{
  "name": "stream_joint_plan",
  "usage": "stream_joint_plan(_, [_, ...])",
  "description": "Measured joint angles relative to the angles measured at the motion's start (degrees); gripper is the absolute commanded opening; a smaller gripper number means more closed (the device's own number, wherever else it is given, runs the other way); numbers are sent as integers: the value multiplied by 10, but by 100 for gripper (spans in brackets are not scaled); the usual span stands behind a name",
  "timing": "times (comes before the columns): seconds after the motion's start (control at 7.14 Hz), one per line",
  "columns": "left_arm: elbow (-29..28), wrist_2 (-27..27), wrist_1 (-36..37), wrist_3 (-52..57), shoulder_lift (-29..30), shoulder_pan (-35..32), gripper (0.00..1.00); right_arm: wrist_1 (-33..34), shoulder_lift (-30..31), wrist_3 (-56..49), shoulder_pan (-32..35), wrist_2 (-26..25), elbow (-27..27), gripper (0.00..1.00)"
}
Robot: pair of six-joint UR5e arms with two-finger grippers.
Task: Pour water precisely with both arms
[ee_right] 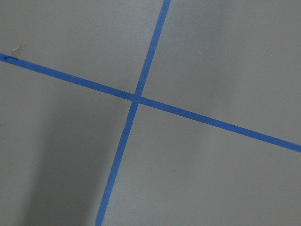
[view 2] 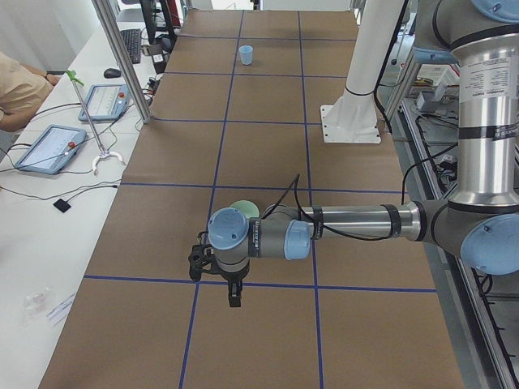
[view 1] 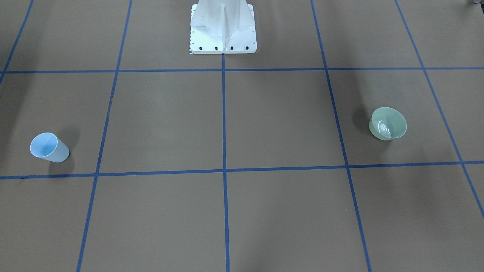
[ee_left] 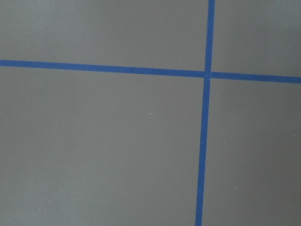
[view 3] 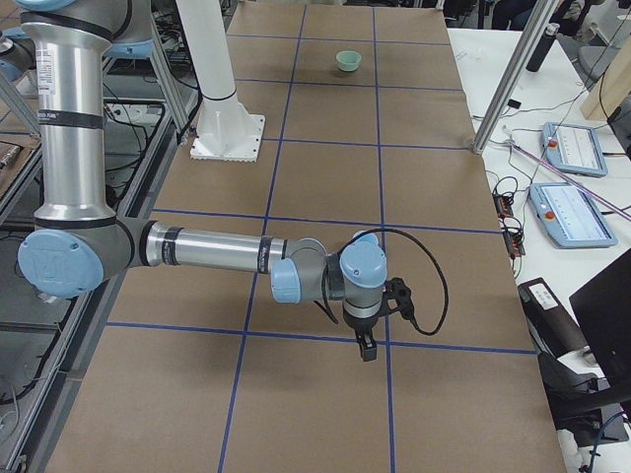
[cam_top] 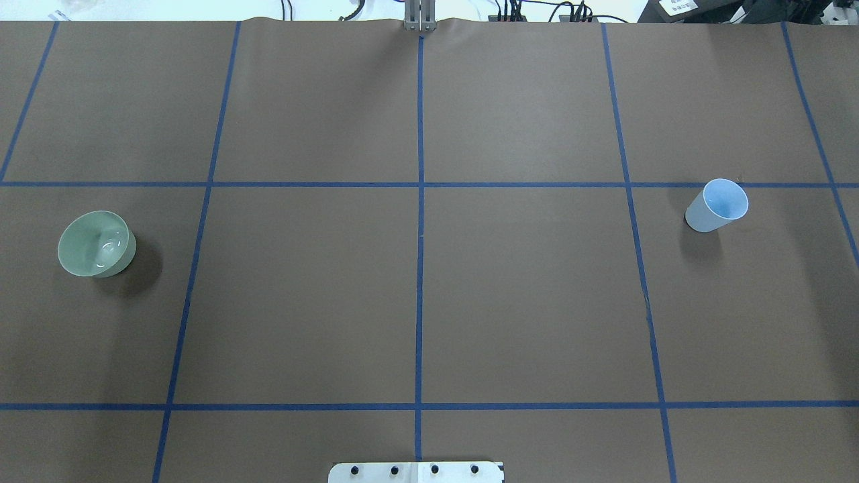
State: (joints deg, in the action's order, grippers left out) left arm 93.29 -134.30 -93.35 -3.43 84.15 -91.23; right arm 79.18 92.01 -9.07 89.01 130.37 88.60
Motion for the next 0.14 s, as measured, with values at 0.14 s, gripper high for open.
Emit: stream_joint_plan(0.14, [2, 0, 0, 0, -3, 0, 100, 0, -1, 8, -1, -1, 1, 100])
